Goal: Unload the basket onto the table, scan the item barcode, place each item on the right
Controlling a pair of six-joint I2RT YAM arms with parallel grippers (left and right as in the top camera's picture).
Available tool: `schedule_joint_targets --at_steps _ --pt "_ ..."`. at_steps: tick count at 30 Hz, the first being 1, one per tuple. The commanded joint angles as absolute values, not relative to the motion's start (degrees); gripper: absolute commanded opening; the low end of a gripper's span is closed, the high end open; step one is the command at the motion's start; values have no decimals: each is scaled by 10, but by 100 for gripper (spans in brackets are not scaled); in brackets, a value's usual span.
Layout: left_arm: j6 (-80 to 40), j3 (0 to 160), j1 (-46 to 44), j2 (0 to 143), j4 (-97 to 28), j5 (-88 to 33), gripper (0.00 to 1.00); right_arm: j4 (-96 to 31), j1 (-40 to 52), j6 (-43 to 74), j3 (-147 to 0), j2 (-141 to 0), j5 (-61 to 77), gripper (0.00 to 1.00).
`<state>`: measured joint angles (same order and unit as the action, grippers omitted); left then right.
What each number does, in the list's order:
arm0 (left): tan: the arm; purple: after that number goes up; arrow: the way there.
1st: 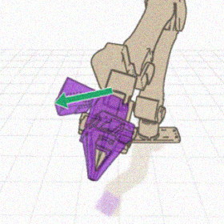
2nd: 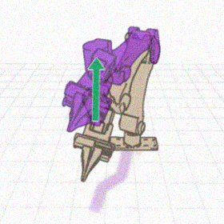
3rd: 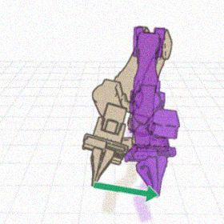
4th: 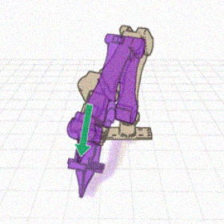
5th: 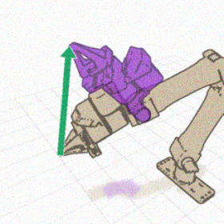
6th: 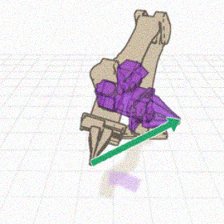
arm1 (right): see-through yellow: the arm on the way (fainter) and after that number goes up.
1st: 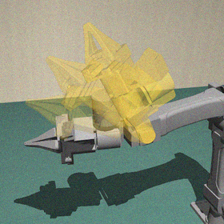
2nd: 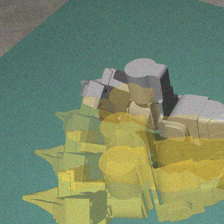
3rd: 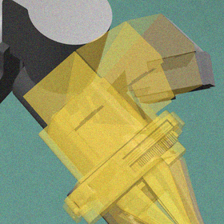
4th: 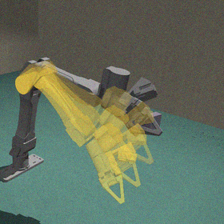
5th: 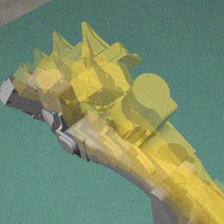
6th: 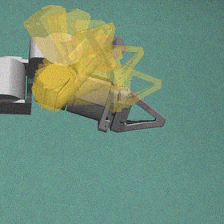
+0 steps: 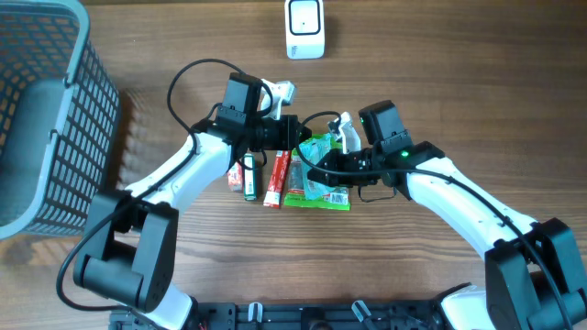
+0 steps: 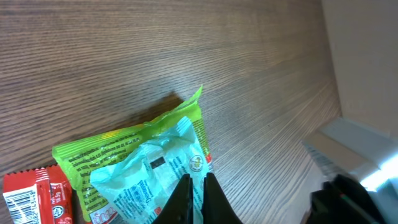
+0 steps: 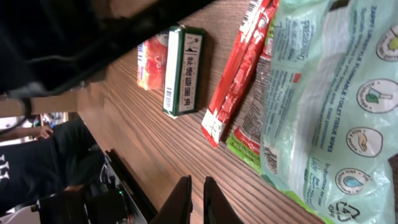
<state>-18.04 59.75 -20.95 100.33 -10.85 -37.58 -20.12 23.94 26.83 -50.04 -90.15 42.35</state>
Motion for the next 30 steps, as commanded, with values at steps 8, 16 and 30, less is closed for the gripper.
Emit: schedule_joint_targets --at_steps 8,16,30 --pt "-189 596 -259 1087 -82 -388 4 -238 239 276 -501 -954 353 4" --pt "-182 596 -268 1121 -76 -357 4 -234 213 347 -501 -1030 253 4" --pt "-172 596 -232 1042 -69 -405 5 -239 211 287 -510 -903 346 4"
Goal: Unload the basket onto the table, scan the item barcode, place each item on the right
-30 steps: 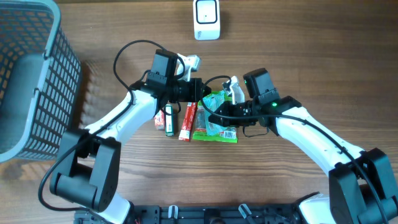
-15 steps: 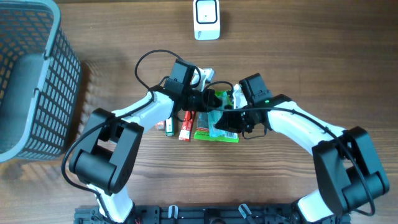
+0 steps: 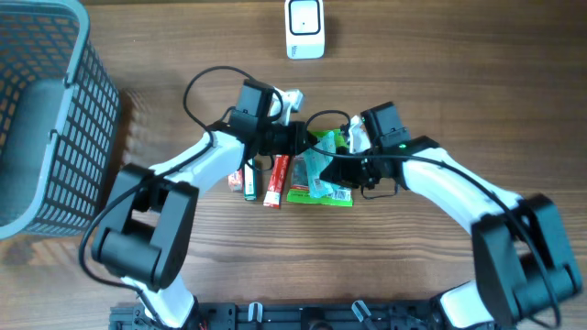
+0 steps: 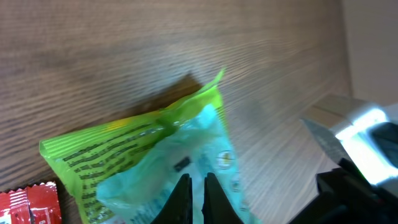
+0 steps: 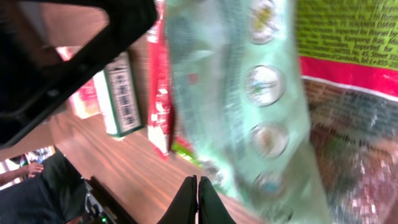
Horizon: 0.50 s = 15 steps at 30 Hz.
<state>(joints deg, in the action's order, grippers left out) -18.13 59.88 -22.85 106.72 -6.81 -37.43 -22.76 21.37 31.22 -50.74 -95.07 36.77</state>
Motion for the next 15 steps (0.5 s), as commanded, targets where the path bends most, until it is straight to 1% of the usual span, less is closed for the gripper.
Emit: schedule_joint_targets --at_steps 1,5,10,15 --pt "-172 596 -236 1042 -71 -405 4 -246 211 284 -510 -891 332 5" --pt "-167 596 -258 1042 -68 -401 4 -262 206 270 -510 -887 313 4" --pt "-168 596 -281 1051 -59 -372 4 -288 175 255 -505 -891 309 4" --pt "-168 596 -288 1066 -48 -372 4 -262 168 254 -478 -891 324 4"
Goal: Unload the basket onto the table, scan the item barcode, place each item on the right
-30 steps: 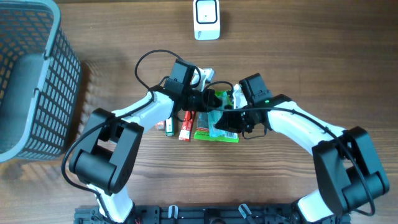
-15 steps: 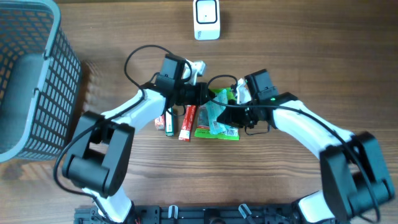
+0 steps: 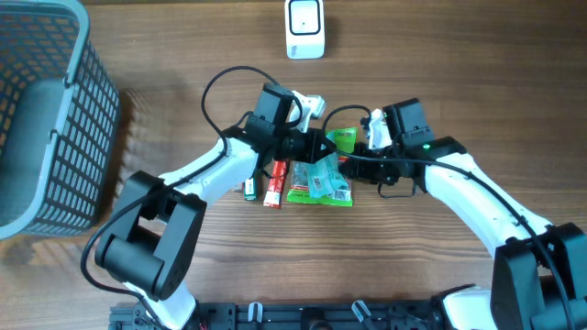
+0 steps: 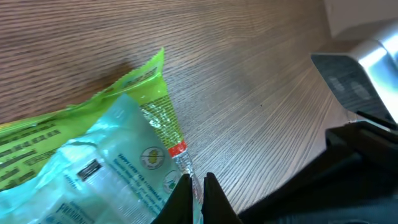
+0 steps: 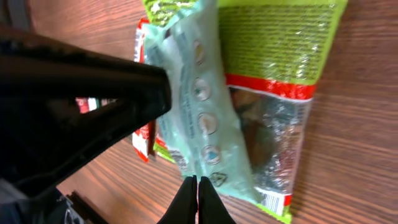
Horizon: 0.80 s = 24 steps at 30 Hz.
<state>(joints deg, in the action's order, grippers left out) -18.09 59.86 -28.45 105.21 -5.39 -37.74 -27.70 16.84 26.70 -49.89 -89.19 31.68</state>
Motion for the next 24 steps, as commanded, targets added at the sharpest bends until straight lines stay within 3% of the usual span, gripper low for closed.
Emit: schedule_joint_targets --at_steps 1,13,24 --pt "-168 596 -288 1067 -46 -372 4 -251 168 251 -472 -891 345 4" --pt "-168 596 -293 1110 -41 -372 4 -188 168 256 -432 -903 374 4" --pt "-167 596 -294 1128 -38 -343 4 -171 168 343 -419 -958 281 4"
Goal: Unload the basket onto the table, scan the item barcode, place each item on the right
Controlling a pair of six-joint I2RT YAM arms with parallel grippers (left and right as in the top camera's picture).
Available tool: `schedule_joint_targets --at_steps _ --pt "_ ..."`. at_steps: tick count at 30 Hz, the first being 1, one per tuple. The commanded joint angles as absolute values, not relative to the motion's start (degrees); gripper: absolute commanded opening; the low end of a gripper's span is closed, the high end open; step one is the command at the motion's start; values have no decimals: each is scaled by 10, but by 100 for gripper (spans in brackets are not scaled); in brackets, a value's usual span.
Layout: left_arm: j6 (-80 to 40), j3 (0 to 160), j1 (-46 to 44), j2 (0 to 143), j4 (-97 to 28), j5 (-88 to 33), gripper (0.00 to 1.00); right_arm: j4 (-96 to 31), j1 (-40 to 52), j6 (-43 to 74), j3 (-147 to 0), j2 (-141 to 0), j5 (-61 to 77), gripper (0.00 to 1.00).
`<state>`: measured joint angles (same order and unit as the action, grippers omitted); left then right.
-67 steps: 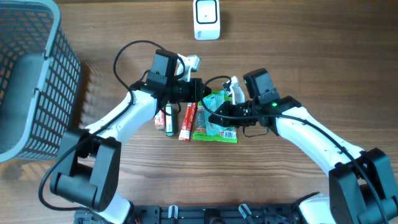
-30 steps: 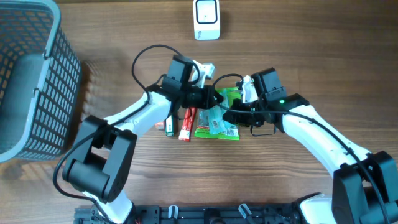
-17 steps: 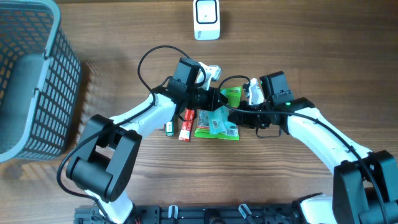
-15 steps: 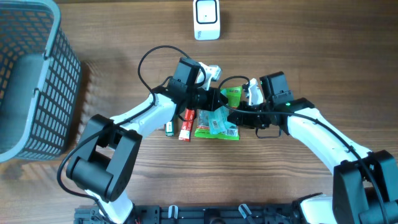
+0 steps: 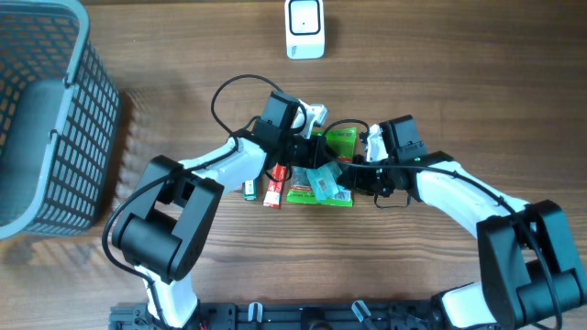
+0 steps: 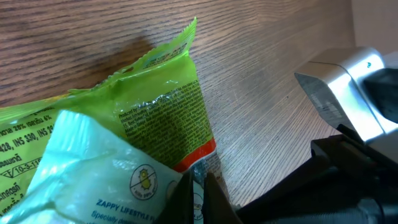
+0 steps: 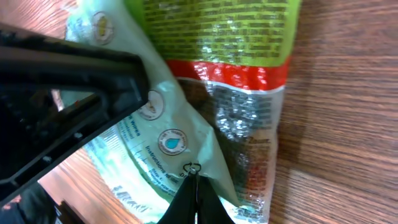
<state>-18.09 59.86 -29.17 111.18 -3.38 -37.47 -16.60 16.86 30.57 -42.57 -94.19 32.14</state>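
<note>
A mint-green wipes pack [image 5: 326, 181] [image 6: 93, 168] [image 7: 149, 137] lies slanted across a lime-green snack bag [image 5: 341, 142] [image 6: 161, 106] [image 7: 217, 31] in mid-table. My left gripper [image 5: 318, 152] [image 6: 198, 186] is over the pack's far end with its fingers almost together and nothing clearly between them. Its dark fingers [image 7: 93, 74] also show in the right wrist view. My right gripper [image 5: 353, 174] [image 7: 193, 177] is shut, its tip touching a printed symbol near the pack's right edge. No barcode shows on the pack. The white scanner [image 5: 304, 27] stands at the far edge.
Two red bar wrappers [image 5: 275, 181] and a small green box [image 5: 249, 190] lie left of the snack bag. A grey mesh basket [image 5: 46, 119] fills the left side. Both arms' cables loop above the items.
Both grippers have closed in over the pack. My left gripper sits slightly further right, and my right gripper's tip now rests on the pack's printed face. The pack lies flatter and slightly further right.
My left gripper was above the pack's left side and my right gripper slightly open over the items. Then the right gripper was shut and the pack appeared blurred and tilted. The pack then stood narrow between both grippers, and now lies slanted under both tips.
</note>
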Motion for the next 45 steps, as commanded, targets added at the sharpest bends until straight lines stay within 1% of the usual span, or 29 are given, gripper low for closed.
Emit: schedule_joint_targets --at_steps 1,5,9,10,12,13,14,17,19,21,23,27,34,37,39,40,42,45 --pt "-167 596 -294 1128 -38 -338 4 -171 168 346 -419 -958 281 4" --pt "-165 597 -285 1119 -16 -334 4 -171 168 345 -421 -957 284 4" --pt "-170 614 -249 1042 -13 -350 5 -180 168 335 -435 -921 286 6" --pt "-170 619 -240 1008 -13 -360 7 -189 168 320 -442 -905 288 8" --pt "-172 622 -225 946 -24 -359 17 -226 168 275 -463 -864 294 12" --pt "-173 622 -218 920 -34 -359 19 -239 168 253 -469 -852 299 16" --pt "-190 622 -205 886 -56 -357 21 -269 168 199 -482 -828 311 24" --pt "-232 622 -183 834 -144 -348 20 -319 168 124 -507 -791 311 42" --pt "-232 622 -180 829 -215 -348 14 -324 168 96 -518 -786 312 49" --pt "-232 618 -185 836 -274 -326 4 -322 168 76 -525 -790 319 57" --pt "-232 606 -196 851 -316 -299 4 -320 168 36 -533 -799 347 64" --pt "-252 585 -234 901 -332 -300 4 -324 168 6 -559 -835 362 67" --pt "-309 581 -282 1003 -309 -290 4 -438 145 -76 -692 -920 361 71" --pt "-309 581 -283 1033 -309 -272 4 -445 120 -93 -694 -941 361 70" --pt "-309 581 -282 1039 -309 -220 4 -447 104 -96 -693 -956 383 69" --pt "-308 581 -282 1039 -305 -206 4 -447 102 -110 -693 -963 402 67" --pt "-293 581 -282 1038 -285 -203 4 -446 103 -125 -693 -976 432 66" --pt "-289 581 -282 1039 -241 -203 4 -444 103 -134 -688 -991 432 66"
